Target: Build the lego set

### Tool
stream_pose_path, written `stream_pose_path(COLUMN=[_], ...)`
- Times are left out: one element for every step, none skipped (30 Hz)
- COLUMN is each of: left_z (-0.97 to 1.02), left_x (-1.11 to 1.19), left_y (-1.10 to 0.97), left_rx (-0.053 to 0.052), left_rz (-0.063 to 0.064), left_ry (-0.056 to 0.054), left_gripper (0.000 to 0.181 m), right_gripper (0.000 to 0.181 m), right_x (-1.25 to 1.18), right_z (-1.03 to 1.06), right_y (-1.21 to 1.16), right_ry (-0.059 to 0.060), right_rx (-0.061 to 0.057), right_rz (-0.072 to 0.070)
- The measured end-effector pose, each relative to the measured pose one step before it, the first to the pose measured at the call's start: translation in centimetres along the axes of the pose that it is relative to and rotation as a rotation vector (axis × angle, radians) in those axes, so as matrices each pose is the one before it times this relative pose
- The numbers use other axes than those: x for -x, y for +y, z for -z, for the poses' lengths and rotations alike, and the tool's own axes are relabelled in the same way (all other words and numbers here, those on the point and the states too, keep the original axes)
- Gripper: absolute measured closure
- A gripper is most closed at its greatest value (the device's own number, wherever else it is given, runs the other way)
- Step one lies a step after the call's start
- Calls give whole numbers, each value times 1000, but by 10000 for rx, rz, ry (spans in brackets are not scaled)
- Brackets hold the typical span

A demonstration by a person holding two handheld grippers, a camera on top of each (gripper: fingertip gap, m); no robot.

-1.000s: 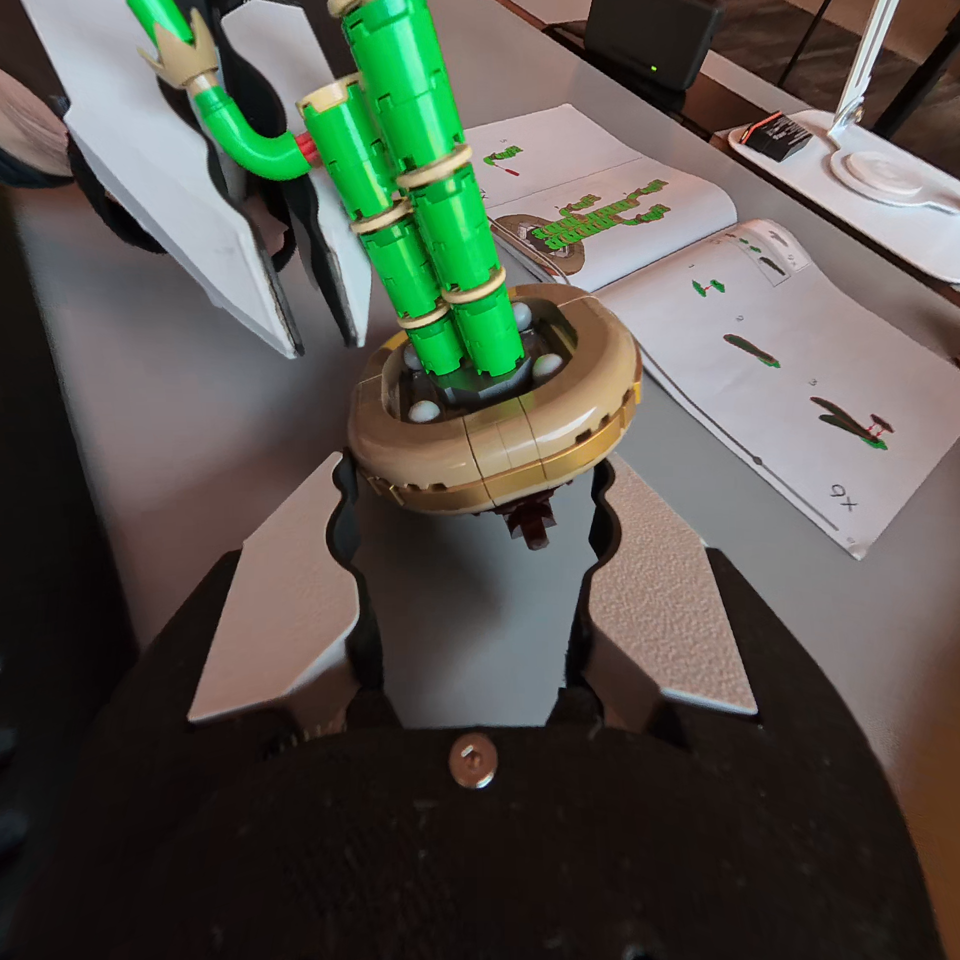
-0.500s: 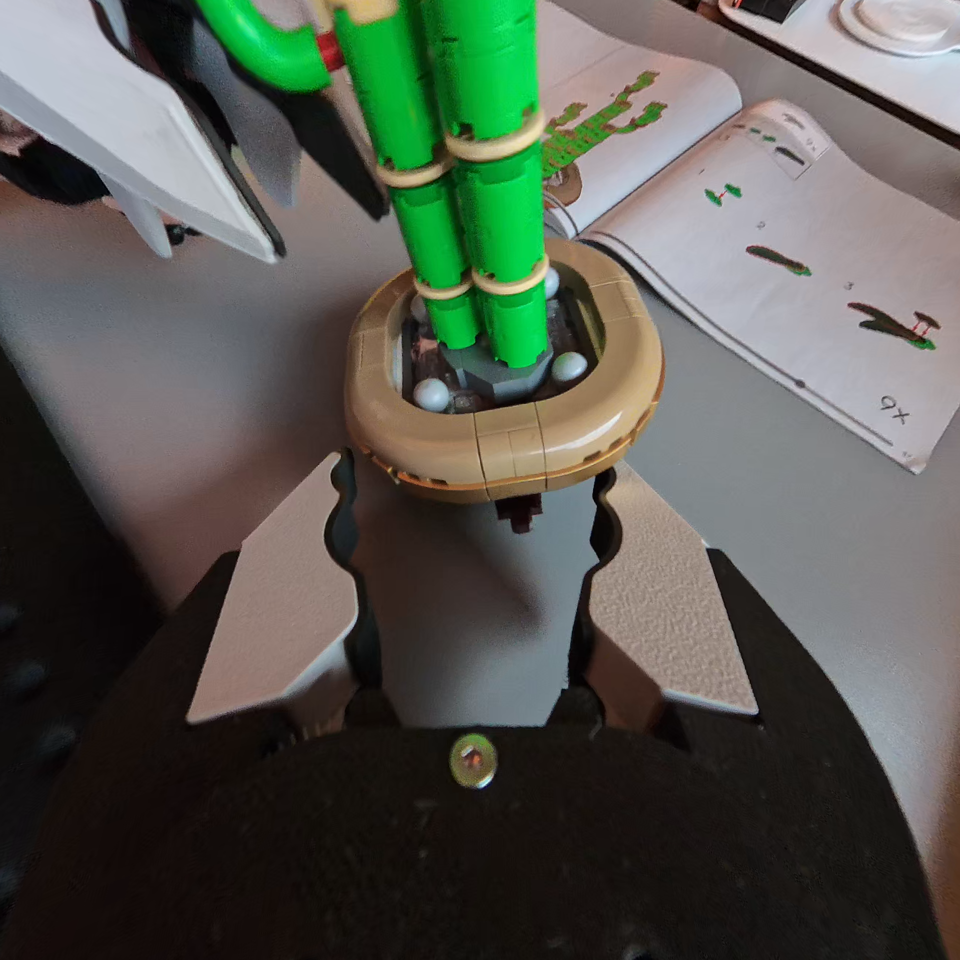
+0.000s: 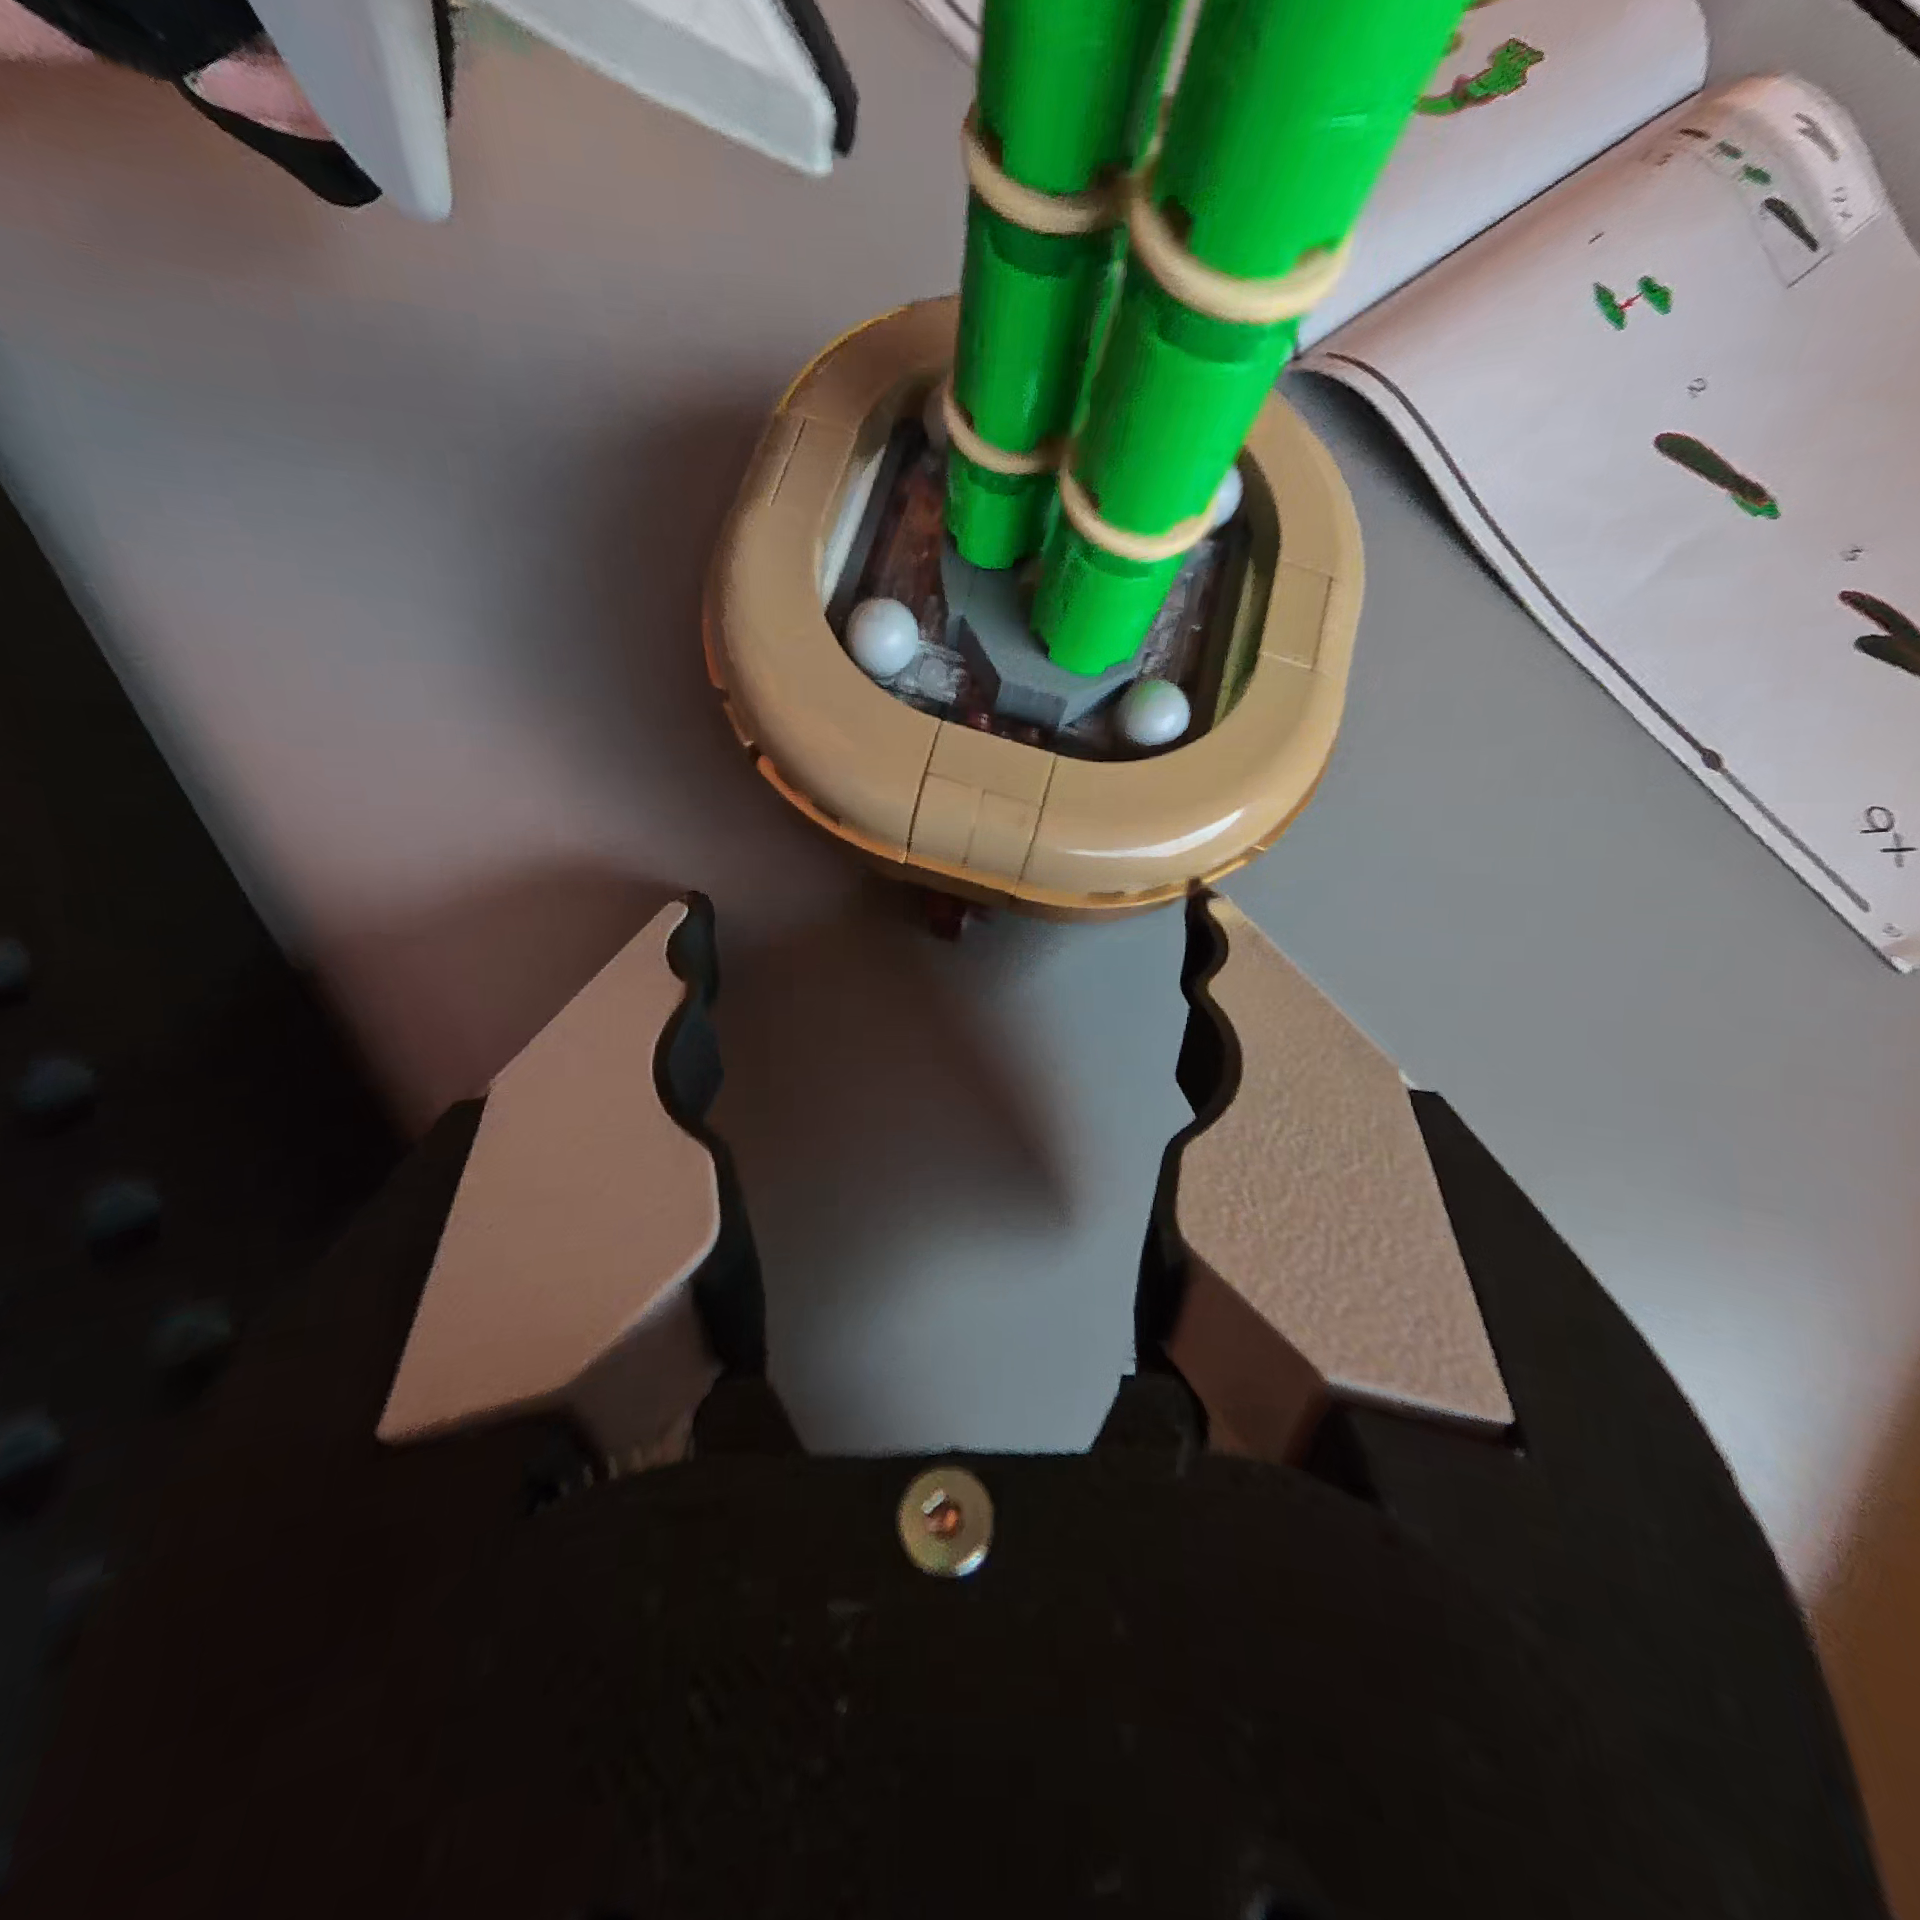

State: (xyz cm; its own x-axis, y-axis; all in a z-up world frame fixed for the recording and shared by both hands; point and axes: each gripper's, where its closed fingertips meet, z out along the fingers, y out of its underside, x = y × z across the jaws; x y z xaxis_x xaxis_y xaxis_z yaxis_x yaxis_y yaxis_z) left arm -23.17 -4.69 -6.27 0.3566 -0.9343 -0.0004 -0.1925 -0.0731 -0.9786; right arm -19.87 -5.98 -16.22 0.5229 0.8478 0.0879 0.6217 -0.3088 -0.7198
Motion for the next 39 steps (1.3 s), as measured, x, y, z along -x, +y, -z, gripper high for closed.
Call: stream_pose_path(left_z=[-35, -17, 13, 52, 77, 81, 82, 104, 111, 138, 146, 154, 154, 148, 139, 122, 143, 149, 197, 221, 259, 292, 308, 320, 311, 286, 242, 166, 59, -43, -113, -164, -186, -182, -147, -99, -45, -15, -4], left_x=[58, 30, 44, 69, 90, 80, 49, 25, -12, -48, -76, -119, -104, -29, -21, -44, 31, 147, 212, 223, 170, 210, 267, 252, 244, 222, 97, 19, 52, -46, -140, -102, -89, -62, -1, -6, -31, -3, 33], left_y=[13, 43, 53, -2, -14, -18, -21, -53, -71, -85, -96, -130, -129, -122, -109, -104, -65, -30, -6, -8, -34, -36, 16, 57, 66, 45, 6, 0, 29, 22, 19, 46, 82, 95, 72, 9, 0, 5, 18], left_rx=[8, 29, 32, 5, -8, 4, 18, 5, -19, -27, -37, -48, -39, -22, -17, -17, -5, 13, 22, 12, -10, -17, 6, 13, 6, -8, -23, -15, 7, 11, 22, 36, 53, 64, 41, 8, -8, -3, -2], left_rz=[20, 29, 17, -7, -27, -34, -25, -5, 18, 44, 47, 0, -57, -77, -70, -59, -64, -66, -49, -8, 19, 29, 14, -15, -26, -20, -4, 10, 21, 18, 32, 51, 41, 30, 28, 15, 12, 27, 45], left_ry=[-17, -8, -27, -49, -59, -51, -28, -13, -6, 8, 0, -5, -27, -92, -95, -73, -95, -131, -132, -91, -30, -42, -65, -59, -63, -46, 24, 64, 45, 94, 142, 109, 87, 65, 9, 2, 20, 24, 1], left_gripper=[155, 155, 155, 155, 155, 155, 156, 156, 156, 156, 156, 156, 157, 156, 156, 156, 156, 156, 156, 156, 158, 159, 160, 161, 161, 161, 161, 162, 163, 162, 161, 160, 157, 156, 155, 155, 156, 157, 159], right_gripper=[92, 92, 92, 92, 95, 98, 99, 100, 103, 108, 108, 109, 110, 113, 114, 114, 114, 115, 116, 118, 119, 119, 118, 117, 117, 115, 114, 113, 111, 111, 111, 106, 96, 91, 87, 78, 72, 67, 63], right_x=[-240, -152, -245, -384, -150, 130, -114, -284, -89, 252, 179, 58, 79, 106, 224, 356, 447, 509, 521, 461, 257, -12, -236, -368, -467, -540, -492, -293, -172, -82, 351, 479, 598, 970, 847, 538, 416, 398, 356], right_z=[218, 253, 270, 243, 181, 159, 109, 43, 4, 0, 4, 18, 23, 21, 14, -19, -60, -140, -177, -187, -183, -137, -24, 141, 363, 626, 893, 1144, 1274, 1224, 979, 634, 171, -338, -739, -978, -1005, -927, -775], right_y=[63, 112, 85, -54, -128, -101, -185, -320, -245, -141, -95, 1, 39, 16, -73, -87, -108, -102, -91, -84, -59, 82, 222, 236, 30, -327, -854, -1387, -1923, -2134, -2157, -2099, -1824, -1046, 101, 667, 791, 703, 418], right_ry=[8, -73, -58, -42, -228, -388, -192, -49, -117, -246, -118, 18, 50, 46, 0, -61, -88, -94, -99, -80, -7, 92, 176, 230, 310, 414, 477, 502, 578, 603, 390, 397, 378, 122, 99, 187, 128, -18, -110], right_rx=[12, 42, 31, -62, -137, -82, -86, -174, -107, -5, 26, 52, 29, 19, -1, 19, 17, 22, 39, 47, 50, 106, 186, 183, 84, -110, -369, -591, -800, -853, -849, -870, -786, -341, 330, 603, 632, 575, 404], right_rz=[165, 289, 238, 146, 89, 53, 0, -46, -137, -165, -135, -34, 4, -71, -157, -149, -52, 21, 116, 175, 176, 161, 186, 191, 197, 184, 268, 464, 664, 755, 830, 807, 794, 841, 781, 604, 422, 187, -1])
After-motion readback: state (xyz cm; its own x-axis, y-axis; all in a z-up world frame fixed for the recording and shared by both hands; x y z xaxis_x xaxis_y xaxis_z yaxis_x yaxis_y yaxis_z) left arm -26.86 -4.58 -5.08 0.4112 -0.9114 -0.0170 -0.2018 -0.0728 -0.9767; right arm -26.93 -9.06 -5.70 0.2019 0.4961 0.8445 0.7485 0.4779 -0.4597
